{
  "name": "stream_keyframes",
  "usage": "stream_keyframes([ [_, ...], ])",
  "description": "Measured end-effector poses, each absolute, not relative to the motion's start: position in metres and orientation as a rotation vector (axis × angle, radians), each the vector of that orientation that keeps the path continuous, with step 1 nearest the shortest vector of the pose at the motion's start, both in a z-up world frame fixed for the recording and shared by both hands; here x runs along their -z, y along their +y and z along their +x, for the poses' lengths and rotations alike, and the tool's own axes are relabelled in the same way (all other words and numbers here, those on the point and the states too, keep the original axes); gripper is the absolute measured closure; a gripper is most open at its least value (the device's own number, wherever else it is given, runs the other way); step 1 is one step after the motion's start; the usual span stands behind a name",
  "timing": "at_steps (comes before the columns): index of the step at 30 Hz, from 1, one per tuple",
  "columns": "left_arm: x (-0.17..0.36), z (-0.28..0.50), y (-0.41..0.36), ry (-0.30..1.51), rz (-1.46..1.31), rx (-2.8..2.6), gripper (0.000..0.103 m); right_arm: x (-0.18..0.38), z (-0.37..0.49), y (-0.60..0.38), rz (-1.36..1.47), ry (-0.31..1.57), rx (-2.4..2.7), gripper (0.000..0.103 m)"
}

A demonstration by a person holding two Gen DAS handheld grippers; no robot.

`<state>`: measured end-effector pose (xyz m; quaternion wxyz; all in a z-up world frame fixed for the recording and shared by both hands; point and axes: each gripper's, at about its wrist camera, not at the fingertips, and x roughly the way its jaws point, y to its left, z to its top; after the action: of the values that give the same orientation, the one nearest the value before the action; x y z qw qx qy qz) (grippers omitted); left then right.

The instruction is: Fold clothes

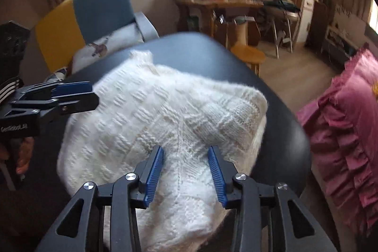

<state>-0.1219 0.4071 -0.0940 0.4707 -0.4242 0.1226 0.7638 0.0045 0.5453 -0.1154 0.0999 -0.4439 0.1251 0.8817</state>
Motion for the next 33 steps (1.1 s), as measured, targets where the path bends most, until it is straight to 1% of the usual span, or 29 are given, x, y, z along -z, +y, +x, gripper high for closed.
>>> stream_keyframes([
  [1, 0.106, -0.121, 0.41, 0.305, -1.062, -1.876, 0.049, 0.128, 0.009, 0.554, -1.313, 0.423, -2.587, 0.063],
  [2, 0.108, -0.118, 0.41, 0.303, -1.051, -1.895, 0.049, 0.131, 0.015, 0.558, -1.263, 0.485, -2.6, 0.062],
  [4, 0.111, -0.114, 0.411, 0.291, -1.036, -1.931, 0.049, 0.132, 0.02, 0.56, -1.231, 0.548, -2.59, 0.062],
  [6, 0.112, -0.114, 0.413, 0.273, -1.044, -1.957, 0.049, 0.133, 0.02, 0.556, -1.21, 0.521, -2.588, 0.062],
  [12, 0.109, -0.108, 0.415, 0.28, -1.033, -2.008, 0.047, 0.127, 0.03, 0.555, -1.156, 0.522, -2.569, 0.061],
  [14, 0.103, -0.106, 0.418, 0.294, -1.041, -2.029, 0.043, 0.124, 0.031, 0.552, -1.144, 0.507, -2.557, 0.061],
  [16, 0.092, -0.102, 0.416, 0.315, -1.041, -2.081, 0.035, 0.119, 0.03, 0.548, -1.135, 0.489, -2.546, 0.059],
  [17, 0.086, -0.1, 0.415, 0.325, -1.04, -2.108, 0.033, 0.115, 0.03, 0.545, -1.123, 0.483, -2.544, 0.059],
  [18, 0.08, -0.098, 0.414, 0.336, -1.039, -2.135, 0.028, 0.107, 0.031, 0.542, -1.1, 0.477, -2.549, 0.059],
  [19, 0.07, -0.092, 0.41, 0.362, -1.004, -2.184, 0.023, 0.1, 0.032, 0.539, -1.077, 0.472, -2.554, 0.059],
  [20, 0.06, -0.086, 0.405, 0.389, -0.962, -2.235, 0.021, 0.092, 0.034, 0.535, -1.054, 0.469, -2.562, 0.059],
  [21, 0.049, -0.079, 0.4, 0.417, -0.918, -2.286, 0.014, 0.084, 0.037, 0.53, -1.03, 0.469, -2.577, 0.059],
  [22, 0.038, -0.073, 0.394, 0.416, -0.876, -2.323, 0.003, 0.076, 0.039, 0.524, -1.012, 0.469, -2.591, 0.059],
  [23, 0.026, -0.067, 0.387, 0.41, -0.832, -2.356, 0.0, 0.071, 0.039, 0.518, -1.007, 0.466, -2.599, 0.059],
  [26, -0.003, -0.045, 0.372, 0.398, -0.735, -2.385, 0.0, 0.063, 0.045, 0.502, -1.005, 0.457, -2.604, 0.059],
  [29, -0.02, -0.028, 0.357, 0.359, -0.719, -2.412, 0.0, 0.057, 0.05, 0.486, -0.988, 0.421, -2.569, 0.059],
  [31, -0.027, -0.016, 0.346, 0.357, -0.692, -2.464, 0.0, 0.052, 0.057, 0.479, -0.961, 0.447, -2.579, 0.059],
  [33, -0.031, -0.007, 0.342, 0.397, -0.689, -2.513, 0.0, 0.048, 0.062, 0.473, -0.938, 0.475, -2.596, 0.059],
])
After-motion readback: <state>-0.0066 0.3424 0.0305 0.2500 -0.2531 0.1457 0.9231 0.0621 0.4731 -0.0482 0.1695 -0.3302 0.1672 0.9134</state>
